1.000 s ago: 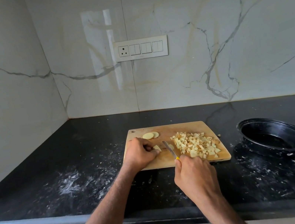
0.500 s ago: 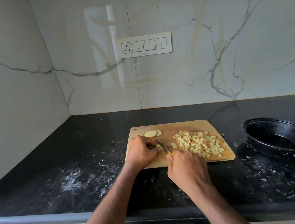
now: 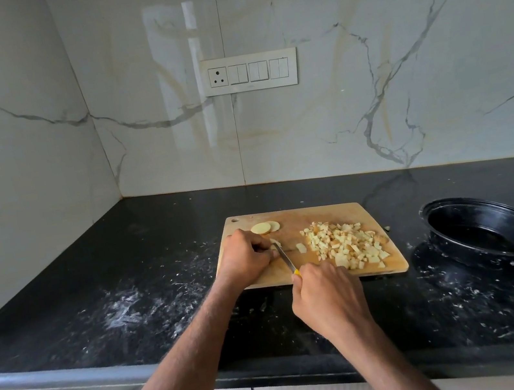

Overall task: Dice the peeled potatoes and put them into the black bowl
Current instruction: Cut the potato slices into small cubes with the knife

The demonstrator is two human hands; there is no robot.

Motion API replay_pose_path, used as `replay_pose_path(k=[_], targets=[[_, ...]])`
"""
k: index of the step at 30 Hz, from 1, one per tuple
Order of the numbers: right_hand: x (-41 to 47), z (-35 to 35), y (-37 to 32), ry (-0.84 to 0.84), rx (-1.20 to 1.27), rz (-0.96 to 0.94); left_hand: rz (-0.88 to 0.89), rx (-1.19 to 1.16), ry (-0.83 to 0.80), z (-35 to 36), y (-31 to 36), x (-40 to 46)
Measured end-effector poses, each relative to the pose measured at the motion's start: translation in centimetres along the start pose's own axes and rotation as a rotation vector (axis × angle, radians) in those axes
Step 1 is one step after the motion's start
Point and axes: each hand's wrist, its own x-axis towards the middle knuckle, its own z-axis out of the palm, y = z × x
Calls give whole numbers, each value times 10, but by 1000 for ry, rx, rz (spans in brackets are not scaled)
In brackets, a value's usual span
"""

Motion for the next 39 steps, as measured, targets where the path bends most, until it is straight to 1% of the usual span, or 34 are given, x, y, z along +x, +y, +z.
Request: replay_pose_path(k=[2, 7, 14, 18, 26, 31, 35, 39], targets=[[-6, -2, 4, 26, -22, 0, -14, -9, -5, -1, 1, -1], [-14, -8, 7, 80, -21, 81, -16, -11, -5, -3, 1, -3], [0, -4, 1, 82, 35, 35, -15, 4, 5, -5, 2, -4], [7, 1, -4, 51, 38, 34, -8, 14, 5, -4, 1, -3], [8, 2, -3, 40, 26, 43, -29, -17, -3, -3, -2, -1], [9, 4, -3, 26, 68, 43, -37, -20, 4, -2, -3, 1], [16, -1, 1, -30, 128, 40, -12, -27, -1, -2, -4, 2], [22, -3, -1, -60, 117, 23, -11, -25, 6, -2, -4, 3]])
